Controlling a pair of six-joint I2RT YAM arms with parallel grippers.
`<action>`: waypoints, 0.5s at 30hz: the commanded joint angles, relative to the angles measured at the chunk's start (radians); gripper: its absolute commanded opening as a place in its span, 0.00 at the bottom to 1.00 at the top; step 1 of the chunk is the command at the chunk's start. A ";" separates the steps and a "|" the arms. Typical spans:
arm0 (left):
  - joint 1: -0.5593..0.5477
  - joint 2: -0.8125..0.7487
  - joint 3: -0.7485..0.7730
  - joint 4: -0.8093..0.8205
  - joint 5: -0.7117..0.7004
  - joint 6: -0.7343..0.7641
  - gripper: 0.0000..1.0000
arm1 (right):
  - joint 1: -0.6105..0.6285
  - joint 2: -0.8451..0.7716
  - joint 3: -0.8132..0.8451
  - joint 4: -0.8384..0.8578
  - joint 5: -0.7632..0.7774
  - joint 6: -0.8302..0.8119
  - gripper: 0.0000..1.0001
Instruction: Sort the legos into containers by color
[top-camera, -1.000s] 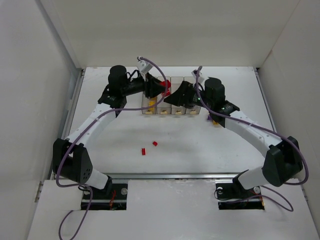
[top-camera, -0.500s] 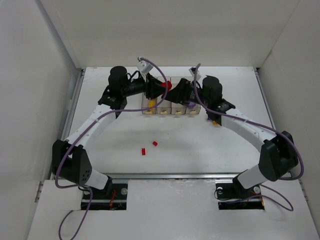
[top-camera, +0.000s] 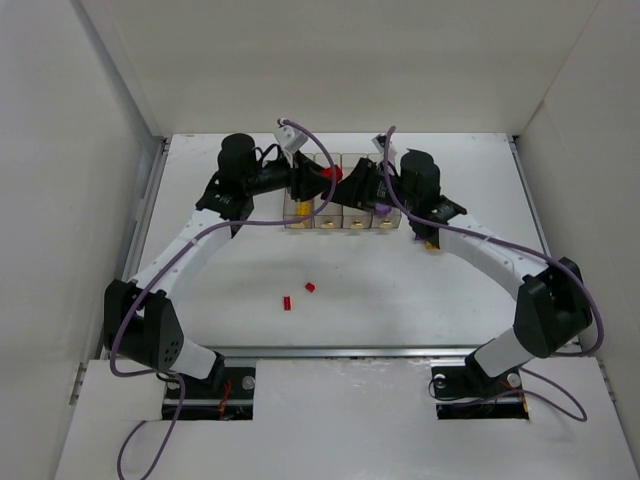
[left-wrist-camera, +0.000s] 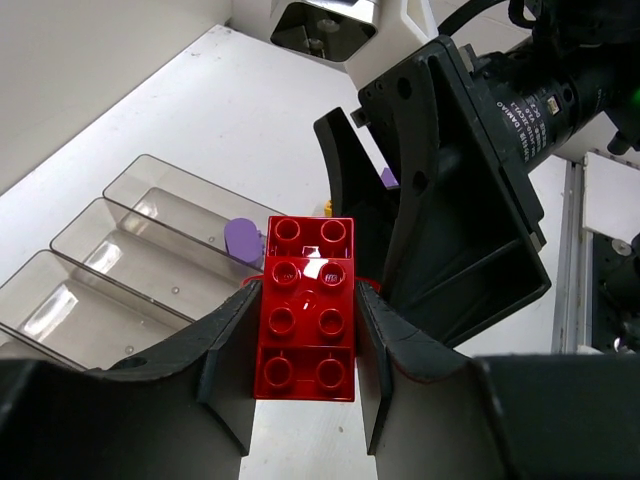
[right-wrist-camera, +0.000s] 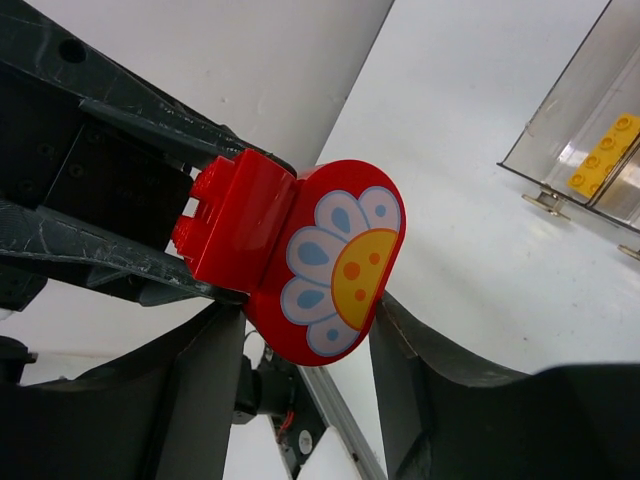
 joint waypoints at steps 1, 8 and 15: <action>-0.026 -0.054 -0.005 -0.059 0.096 0.019 0.00 | 0.001 0.007 0.042 0.076 0.042 0.003 0.01; -0.026 -0.087 0.015 -0.016 0.054 0.029 0.00 | 0.001 0.007 -0.034 0.076 0.062 0.013 0.00; -0.015 -0.097 0.043 0.039 0.020 -0.007 0.00 | -0.017 -0.032 -0.151 0.019 0.158 0.013 0.00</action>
